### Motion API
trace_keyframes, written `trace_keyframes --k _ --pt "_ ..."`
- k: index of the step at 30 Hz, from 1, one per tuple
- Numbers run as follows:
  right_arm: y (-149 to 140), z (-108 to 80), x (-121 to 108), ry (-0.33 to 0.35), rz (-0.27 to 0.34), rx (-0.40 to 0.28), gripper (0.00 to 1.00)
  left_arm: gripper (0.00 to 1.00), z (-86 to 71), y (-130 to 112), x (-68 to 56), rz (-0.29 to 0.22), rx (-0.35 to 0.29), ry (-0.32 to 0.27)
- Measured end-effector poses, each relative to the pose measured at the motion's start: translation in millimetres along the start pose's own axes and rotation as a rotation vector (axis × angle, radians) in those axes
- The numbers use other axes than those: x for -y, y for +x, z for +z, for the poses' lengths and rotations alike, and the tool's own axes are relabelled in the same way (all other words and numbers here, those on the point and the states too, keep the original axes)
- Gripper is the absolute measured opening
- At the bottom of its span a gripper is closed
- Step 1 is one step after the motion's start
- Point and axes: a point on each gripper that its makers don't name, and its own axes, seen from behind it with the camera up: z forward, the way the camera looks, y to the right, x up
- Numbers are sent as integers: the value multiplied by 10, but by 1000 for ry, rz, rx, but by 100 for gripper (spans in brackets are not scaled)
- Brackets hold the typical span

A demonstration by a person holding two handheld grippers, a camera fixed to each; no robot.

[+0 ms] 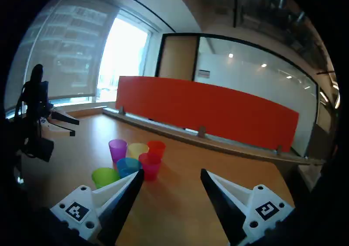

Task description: Pour water

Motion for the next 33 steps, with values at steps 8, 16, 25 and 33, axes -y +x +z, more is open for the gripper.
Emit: trace_keyframes --k 8,16,25,33 --pt "53 69 175 139 -27 43 100 90 144 -1 -179 35 39 -77" --pt "-19 138 194 199 -19 94 100 90 272 -80 -383 53 81 -152" --pt "-137 174 210 232 -51 141 100 90 466 -298 -699 39 161 -259" --pt "-173 202 207 242 -71 155 100 90 524 -487 -1022 113 215 -357"
